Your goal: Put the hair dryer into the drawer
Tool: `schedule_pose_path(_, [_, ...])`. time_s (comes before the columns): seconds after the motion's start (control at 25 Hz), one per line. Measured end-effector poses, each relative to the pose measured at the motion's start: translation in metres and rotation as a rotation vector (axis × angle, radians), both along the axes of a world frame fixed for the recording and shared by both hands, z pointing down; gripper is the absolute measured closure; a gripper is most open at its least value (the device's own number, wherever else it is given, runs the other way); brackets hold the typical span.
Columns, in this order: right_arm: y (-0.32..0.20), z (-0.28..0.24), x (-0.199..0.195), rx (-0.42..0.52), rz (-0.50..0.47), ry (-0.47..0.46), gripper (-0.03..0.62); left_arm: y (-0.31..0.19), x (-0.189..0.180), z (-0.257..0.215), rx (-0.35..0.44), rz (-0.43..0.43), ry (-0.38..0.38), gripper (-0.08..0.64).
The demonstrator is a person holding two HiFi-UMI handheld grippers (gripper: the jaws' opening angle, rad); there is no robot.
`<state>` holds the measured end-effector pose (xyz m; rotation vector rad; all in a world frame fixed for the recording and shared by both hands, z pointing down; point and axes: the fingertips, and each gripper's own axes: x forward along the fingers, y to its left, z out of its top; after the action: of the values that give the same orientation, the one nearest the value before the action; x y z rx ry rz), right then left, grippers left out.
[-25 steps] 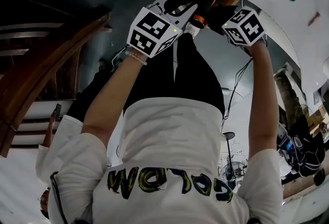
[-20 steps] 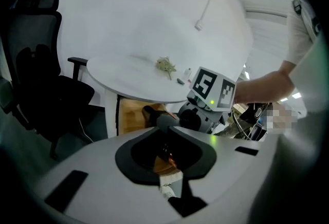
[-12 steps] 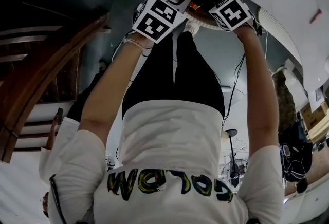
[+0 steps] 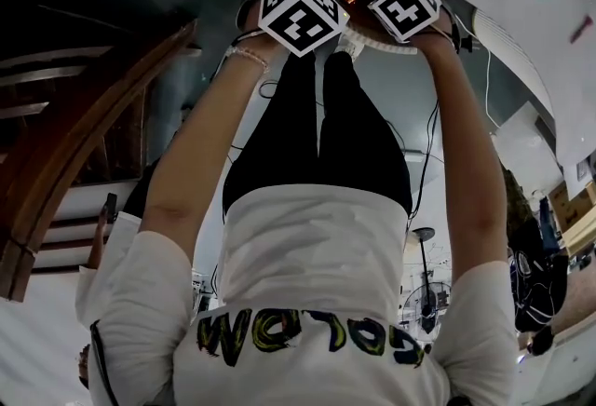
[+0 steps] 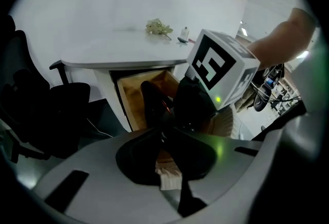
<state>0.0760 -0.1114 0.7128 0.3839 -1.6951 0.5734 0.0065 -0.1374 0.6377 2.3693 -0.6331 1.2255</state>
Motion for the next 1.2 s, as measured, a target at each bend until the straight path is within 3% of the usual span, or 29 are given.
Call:
schedule_pose_path(0.32, [-0.017, 0.022, -0.004, 0.062, -0.047, 0.037, 0.337, -0.005, 0.002, 0.029, -0.019, 0.073, -0.08, 0.509])
schedule_pose_path(0.72, [-0.022, 0.037, -0.006, 0.056, -0.071, 0.129, 0.336, -0.011, -0.002, 0.047, -0.023, 0.105, -0.133, 0.518])
schedule_pose_path(1.2, [-0.019, 0.055, -0.011, 0.032, -0.057, 0.201, 0.327, -0.004, -0.008, 0.063, -0.058, 0.089, -0.136, 0.523])
